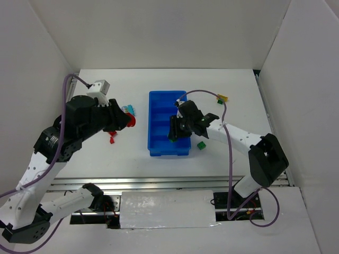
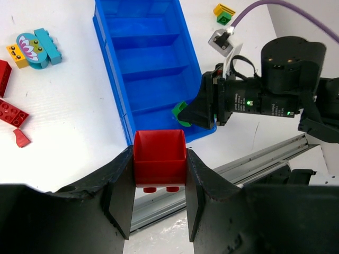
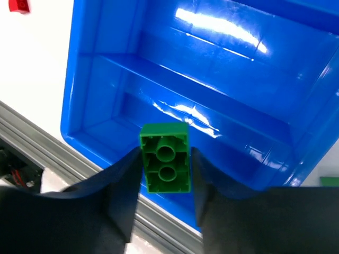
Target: Sort the legos into containers by color
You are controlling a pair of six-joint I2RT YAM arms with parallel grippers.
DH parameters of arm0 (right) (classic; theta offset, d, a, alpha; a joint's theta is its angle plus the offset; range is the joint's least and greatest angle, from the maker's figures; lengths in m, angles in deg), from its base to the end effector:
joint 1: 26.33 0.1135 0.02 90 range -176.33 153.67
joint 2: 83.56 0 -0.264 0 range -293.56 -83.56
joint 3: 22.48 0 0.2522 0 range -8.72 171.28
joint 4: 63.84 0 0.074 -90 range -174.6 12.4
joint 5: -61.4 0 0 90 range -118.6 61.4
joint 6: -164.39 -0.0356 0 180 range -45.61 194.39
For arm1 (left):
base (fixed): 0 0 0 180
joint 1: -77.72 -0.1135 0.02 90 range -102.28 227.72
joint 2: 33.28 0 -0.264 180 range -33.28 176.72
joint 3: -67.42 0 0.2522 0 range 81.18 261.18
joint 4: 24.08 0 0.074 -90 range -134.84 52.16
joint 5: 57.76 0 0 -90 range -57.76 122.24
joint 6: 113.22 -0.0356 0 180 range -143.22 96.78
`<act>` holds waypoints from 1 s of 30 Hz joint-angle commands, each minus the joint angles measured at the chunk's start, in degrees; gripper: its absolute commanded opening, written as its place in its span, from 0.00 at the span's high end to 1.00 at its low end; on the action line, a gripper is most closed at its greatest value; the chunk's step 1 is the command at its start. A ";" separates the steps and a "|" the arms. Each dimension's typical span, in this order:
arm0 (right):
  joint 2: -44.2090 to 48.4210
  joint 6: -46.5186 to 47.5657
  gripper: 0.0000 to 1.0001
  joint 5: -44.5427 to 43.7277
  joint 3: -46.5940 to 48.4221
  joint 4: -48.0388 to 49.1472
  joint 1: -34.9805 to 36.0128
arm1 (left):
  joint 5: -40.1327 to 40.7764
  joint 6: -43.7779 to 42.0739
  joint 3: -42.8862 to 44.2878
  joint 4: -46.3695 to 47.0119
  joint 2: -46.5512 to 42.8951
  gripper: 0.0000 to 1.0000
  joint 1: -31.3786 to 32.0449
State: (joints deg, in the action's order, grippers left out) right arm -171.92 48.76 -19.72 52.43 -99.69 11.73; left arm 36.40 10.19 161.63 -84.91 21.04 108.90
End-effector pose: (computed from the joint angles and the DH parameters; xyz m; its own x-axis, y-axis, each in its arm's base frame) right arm 0.2556 0.2071 0.2360 -0.8359 -0.1117 -0.5373 -0.3624 0.8476 0.3876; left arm 0.1398 -0.0816 0.4505 -0.5076 -0.3347 -0.7939 0.2143 0.8434 -0.4926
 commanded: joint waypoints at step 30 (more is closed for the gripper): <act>40.89 -14.36 0.01 -16.62 -10.43 -17.64 -13.10 | -4.52 0.34 -4.25 29.49 37.51 0.83 3.18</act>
State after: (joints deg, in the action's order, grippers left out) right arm -133.99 35.30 -35.17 41.94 -115.16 -0.92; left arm 31.14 11.18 153.98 -60.89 55.43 111.55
